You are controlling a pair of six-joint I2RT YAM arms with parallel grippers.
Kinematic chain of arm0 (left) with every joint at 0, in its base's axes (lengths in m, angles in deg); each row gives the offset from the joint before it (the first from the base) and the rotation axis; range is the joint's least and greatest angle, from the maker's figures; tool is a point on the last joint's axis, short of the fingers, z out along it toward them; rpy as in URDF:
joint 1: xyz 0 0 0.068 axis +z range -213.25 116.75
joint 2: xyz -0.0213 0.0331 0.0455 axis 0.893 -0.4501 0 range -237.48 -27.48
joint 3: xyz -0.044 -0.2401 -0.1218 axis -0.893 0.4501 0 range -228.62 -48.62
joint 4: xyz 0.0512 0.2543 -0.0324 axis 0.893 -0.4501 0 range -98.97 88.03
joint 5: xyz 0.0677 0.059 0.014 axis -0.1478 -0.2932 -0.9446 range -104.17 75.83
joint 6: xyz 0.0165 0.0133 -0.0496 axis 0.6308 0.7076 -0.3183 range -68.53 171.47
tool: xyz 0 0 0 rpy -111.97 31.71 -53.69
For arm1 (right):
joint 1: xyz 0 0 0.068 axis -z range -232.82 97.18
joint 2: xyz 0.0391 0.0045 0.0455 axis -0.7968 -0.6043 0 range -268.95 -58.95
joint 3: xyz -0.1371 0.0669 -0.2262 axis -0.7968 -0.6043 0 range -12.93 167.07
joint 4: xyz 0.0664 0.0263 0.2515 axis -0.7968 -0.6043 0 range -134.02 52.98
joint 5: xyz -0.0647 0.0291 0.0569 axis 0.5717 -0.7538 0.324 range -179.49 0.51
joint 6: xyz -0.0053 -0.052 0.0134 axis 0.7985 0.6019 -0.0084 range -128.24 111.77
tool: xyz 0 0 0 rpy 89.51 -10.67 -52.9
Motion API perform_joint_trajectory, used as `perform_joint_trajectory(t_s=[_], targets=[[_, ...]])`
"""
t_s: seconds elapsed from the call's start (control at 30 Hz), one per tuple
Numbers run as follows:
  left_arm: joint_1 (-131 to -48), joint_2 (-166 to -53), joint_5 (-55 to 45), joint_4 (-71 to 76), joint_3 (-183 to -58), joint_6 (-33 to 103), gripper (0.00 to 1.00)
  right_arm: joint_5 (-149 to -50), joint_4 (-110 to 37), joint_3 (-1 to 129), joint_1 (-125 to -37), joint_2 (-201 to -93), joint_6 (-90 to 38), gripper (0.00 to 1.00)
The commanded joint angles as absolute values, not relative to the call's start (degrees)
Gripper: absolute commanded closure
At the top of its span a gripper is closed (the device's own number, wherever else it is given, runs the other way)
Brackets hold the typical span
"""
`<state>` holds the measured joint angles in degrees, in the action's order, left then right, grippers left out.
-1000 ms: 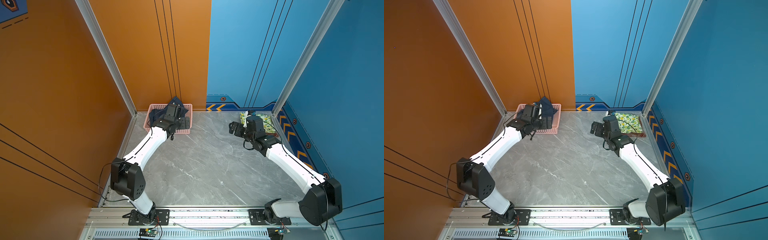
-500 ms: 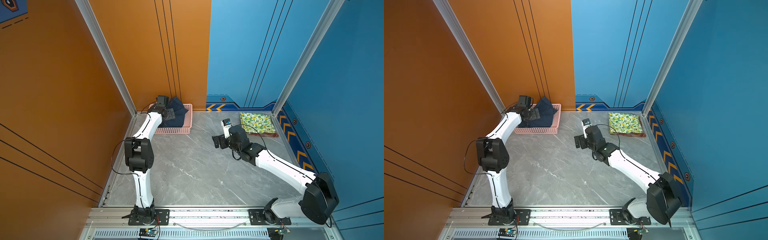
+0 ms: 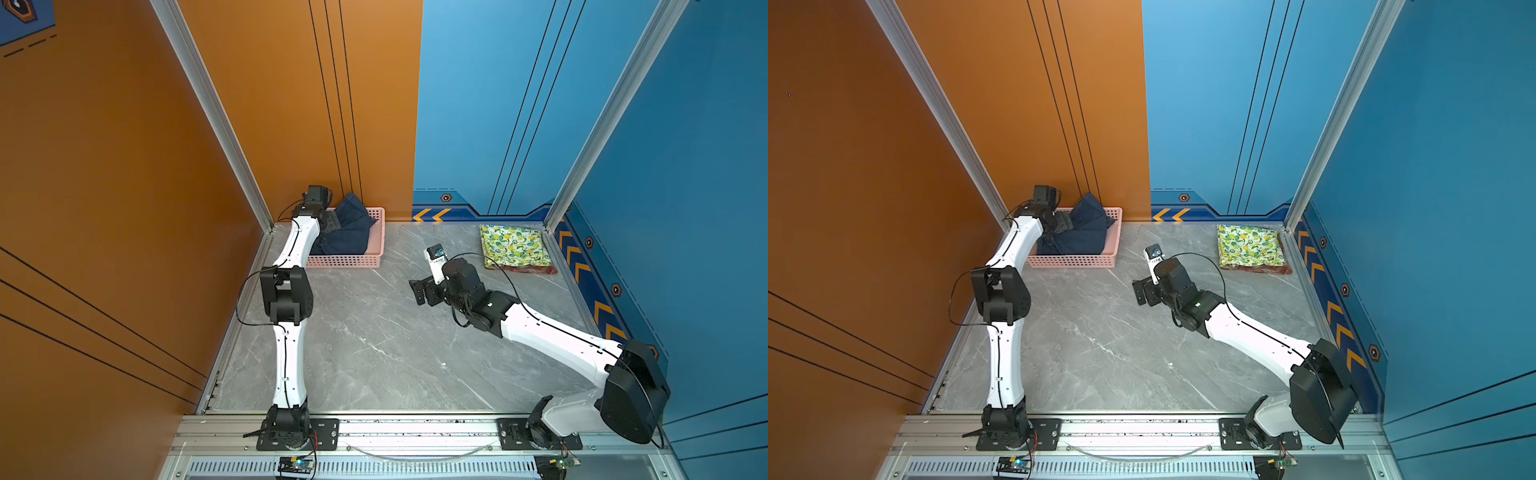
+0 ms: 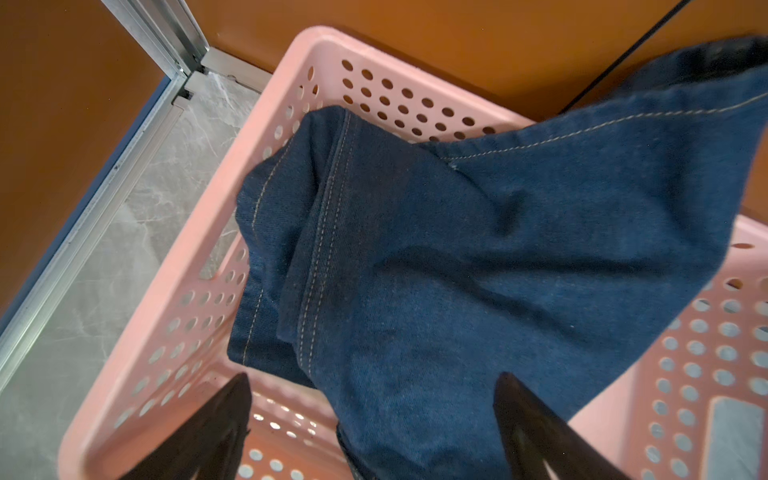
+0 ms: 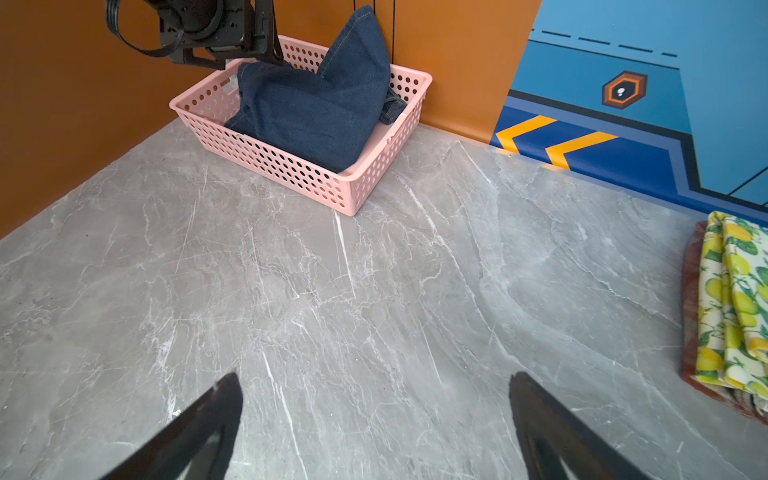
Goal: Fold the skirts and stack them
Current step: 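Grasp the denim skirt in the pink basket with the left gripper while the right withdraws, then lift the denim skirt from the basket with the left gripper onto the table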
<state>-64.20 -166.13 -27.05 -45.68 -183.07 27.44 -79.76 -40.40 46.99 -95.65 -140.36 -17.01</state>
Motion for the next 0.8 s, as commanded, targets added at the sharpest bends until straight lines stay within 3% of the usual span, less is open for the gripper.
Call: perform_joint_trajectory(t_s=[0.0,0.17,0.23,0.27,0.37,0.6,0.77], targets=[[-63.25,-168.72,-26.75,-48.62,-185.39,26.02,0.11,-76.3,-39.83,49.05,-95.36,-141.13,-18.44,0.0],[-62.6,-173.73,-24.69,-48.59,-188.52,25.04,0.21,-74.79,-42.65,51.6,-95.13,-142.33,-19.09,0.0],[-62.11,-175.25,-23.58,-48.4,-190.09,24.71,0.34,-73.88,-45.02,53.79,-94.9,-142.92,-19.18,0.0],[-61.86,-175.78,-22.37,-48.01,-191.08,24.71,0.47,-73.68,-46.17,54.87,-94.63,-143.21,-19.46,0.0],[-61.31,-175.65,-18.85,-46.7,-194.23,24.2,0.98,-73.6,-48.48,56.89,-93.44,-143.1,-21.89,0.0],[-63.0,-167.71,-14.61,-41.24,-195.78,25.02,1.0,-75.82,-50.78,56.42,-86.0,-139.57,-29.28,0.0],[-64.75,-161.36,-12.27,-34.68,-194.55,26.74,1.0,-77.2,-46.53,50.53,-82.62,-135.82,-27.26,0.0]])
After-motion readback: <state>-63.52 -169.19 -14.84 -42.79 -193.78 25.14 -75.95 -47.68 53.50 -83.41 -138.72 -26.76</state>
